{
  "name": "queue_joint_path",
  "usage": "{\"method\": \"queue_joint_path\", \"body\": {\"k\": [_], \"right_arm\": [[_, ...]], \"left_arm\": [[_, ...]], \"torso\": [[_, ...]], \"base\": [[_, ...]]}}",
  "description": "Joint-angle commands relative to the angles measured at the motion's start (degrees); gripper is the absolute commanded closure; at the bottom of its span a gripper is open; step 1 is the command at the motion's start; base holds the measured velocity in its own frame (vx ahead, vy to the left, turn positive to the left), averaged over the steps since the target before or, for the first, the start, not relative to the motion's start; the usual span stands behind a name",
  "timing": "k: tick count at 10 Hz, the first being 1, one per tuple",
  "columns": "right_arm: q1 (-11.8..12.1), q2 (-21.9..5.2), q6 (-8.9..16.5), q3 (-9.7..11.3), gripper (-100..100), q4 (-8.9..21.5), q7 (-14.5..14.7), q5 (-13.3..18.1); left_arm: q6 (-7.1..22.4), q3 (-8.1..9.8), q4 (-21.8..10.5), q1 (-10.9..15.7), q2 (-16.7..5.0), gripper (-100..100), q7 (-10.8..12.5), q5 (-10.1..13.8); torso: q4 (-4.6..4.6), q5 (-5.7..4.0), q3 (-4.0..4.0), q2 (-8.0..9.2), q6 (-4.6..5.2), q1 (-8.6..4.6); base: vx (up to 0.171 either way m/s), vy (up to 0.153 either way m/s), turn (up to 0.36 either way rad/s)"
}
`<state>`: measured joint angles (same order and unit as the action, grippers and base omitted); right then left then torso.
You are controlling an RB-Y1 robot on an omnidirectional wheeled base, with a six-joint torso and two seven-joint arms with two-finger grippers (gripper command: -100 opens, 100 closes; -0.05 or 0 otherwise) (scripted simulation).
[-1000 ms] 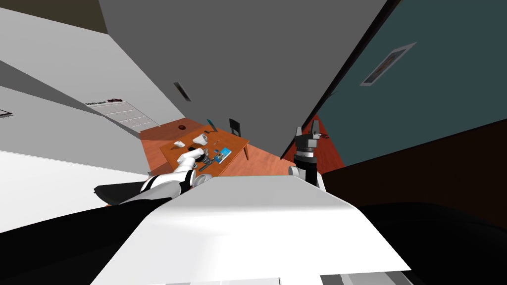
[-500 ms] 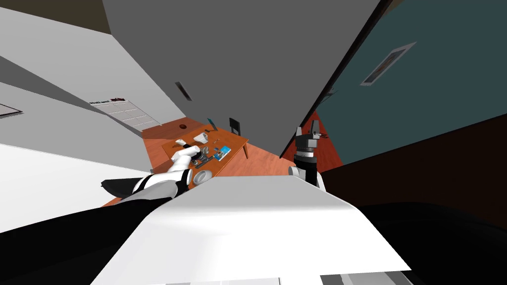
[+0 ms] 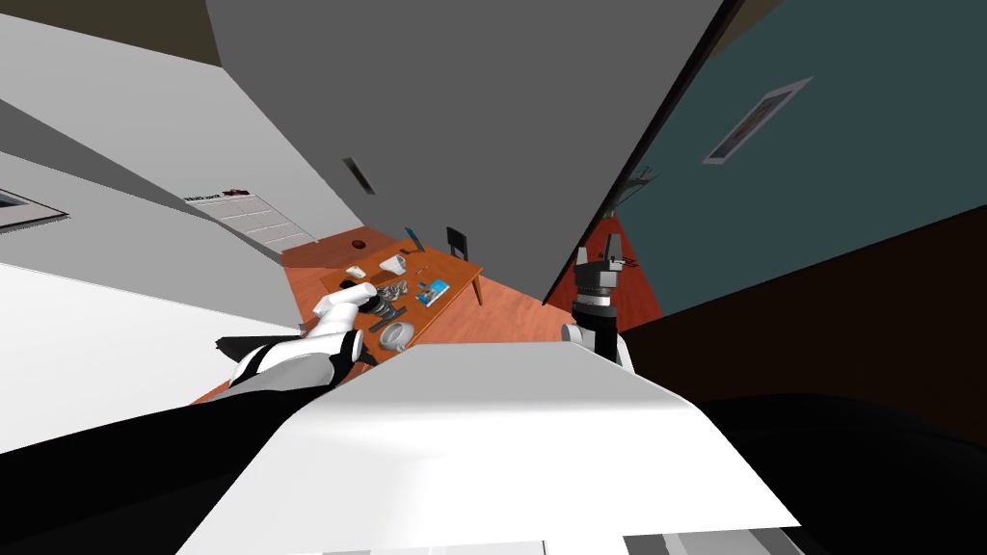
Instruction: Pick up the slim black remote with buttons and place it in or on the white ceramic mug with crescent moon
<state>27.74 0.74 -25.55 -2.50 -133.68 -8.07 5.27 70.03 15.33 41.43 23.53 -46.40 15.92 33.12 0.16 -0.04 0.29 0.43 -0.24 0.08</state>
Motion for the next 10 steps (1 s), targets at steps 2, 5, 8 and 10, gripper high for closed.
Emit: {"method": "queue_joint_path", "body": {"k": [2, 5, 8, 10], "right_arm": [[0.0, 0.0, 0.0, 0.0, 0, 0.0, 0.0, 0.0], [0.0, 0.0, 0.0, 0.0, 0, 0.0, 0.0, 0.0], [0.0, 0.0, 0.0, 0.0, 0, 0.0, 0.0, 0.0], [0.0, 0.0, 0.0, 0.0, 0, 0.0, 0.0, 0.0]], "left_arm": [[1.6, 0.38, -3.1, 0.5, -1.3, 100, -0.7, 0.6], [3.7, 0.78, -4.9, 0.2, -2.2, 100, -1.0, 1.1], [5.8, 1.12, -6.7, -0.1, -3.0, 100, -1.1, 1.6], [4.8, 0.92, -7.3, 0.3, -2.8, -100, -1.5, 1.4]], "torso": [[-0.01, 0.02, -0.07, -0.14, 0.03, 0.06], [-0.04, 0.08, -0.11, -0.18, 0.01, 0.1], [-0.02, 0.06, -0.13, -0.25, -0.01, 0.12], [-0.01, 0.06, -0.14, -0.3, 0.01, 0.12]], "base": [[-0.062, 0.003, -0.013], [-0.069, 0.006, -0.022], [-0.05, 0.009, -0.015], [-0.02, 0.003, 0.0]]}}
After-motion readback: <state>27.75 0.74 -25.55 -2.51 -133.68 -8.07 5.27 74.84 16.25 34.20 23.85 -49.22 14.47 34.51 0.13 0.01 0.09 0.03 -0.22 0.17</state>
